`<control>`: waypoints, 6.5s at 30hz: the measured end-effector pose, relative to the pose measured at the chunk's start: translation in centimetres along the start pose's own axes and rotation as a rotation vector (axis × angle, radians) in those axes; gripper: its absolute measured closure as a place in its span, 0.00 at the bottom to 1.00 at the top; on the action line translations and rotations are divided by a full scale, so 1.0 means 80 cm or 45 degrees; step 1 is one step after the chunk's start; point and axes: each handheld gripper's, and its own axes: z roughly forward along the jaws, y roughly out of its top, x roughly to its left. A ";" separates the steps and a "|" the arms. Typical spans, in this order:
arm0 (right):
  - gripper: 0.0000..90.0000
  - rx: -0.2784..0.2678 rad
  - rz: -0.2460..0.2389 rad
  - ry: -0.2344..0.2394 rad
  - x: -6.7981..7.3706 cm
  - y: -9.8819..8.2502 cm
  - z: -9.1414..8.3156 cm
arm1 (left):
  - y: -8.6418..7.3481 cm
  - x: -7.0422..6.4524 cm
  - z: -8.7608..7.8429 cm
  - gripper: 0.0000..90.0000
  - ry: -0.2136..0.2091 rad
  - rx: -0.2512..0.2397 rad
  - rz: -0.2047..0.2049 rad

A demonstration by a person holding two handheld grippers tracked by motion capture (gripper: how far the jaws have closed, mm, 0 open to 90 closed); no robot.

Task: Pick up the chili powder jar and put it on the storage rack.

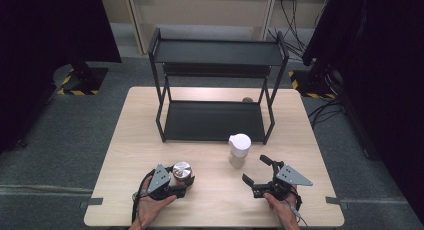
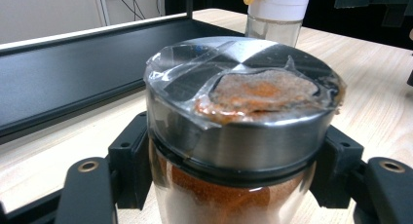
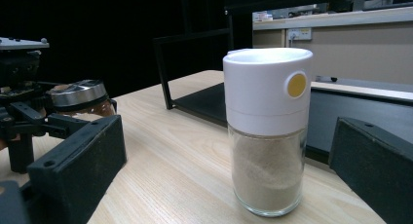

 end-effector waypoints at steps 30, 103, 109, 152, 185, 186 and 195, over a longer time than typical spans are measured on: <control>0.01 -0.006 0.012 -0.003 -0.001 -0.001 -0.001 | 0.059 0.020 -0.013 0.34 -0.019 -0.055 -0.010; 0.01 -0.004 0.036 0.018 -0.003 -0.002 0.000 | 0.362 0.078 0.021 0.34 0.097 -0.050 0.031; 0.01 -0.002 0.035 0.021 -0.003 -0.001 0.001 | 0.383 0.082 0.027 0.34 0.132 -0.045 0.023; 0.01 -0.007 0.040 0.051 -0.005 -0.002 0.000 | 0.454 0.107 0.106 0.34 0.426 -0.069 -0.070; 0.01 -0.002 0.044 0.074 -0.006 -0.002 0.002 | 0.438 0.119 0.135 0.31 0.453 -0.091 -0.082; 0.01 -0.003 0.046 0.076 -0.006 -0.002 0.002 | 0.439 0.117 0.136 0.24 0.466 -0.086 -0.088; 0.01 -0.003 0.039 0.078 -0.005 -0.002 0.002 | 0.438 0.107 0.125 0.01 0.461 -0.099 -0.095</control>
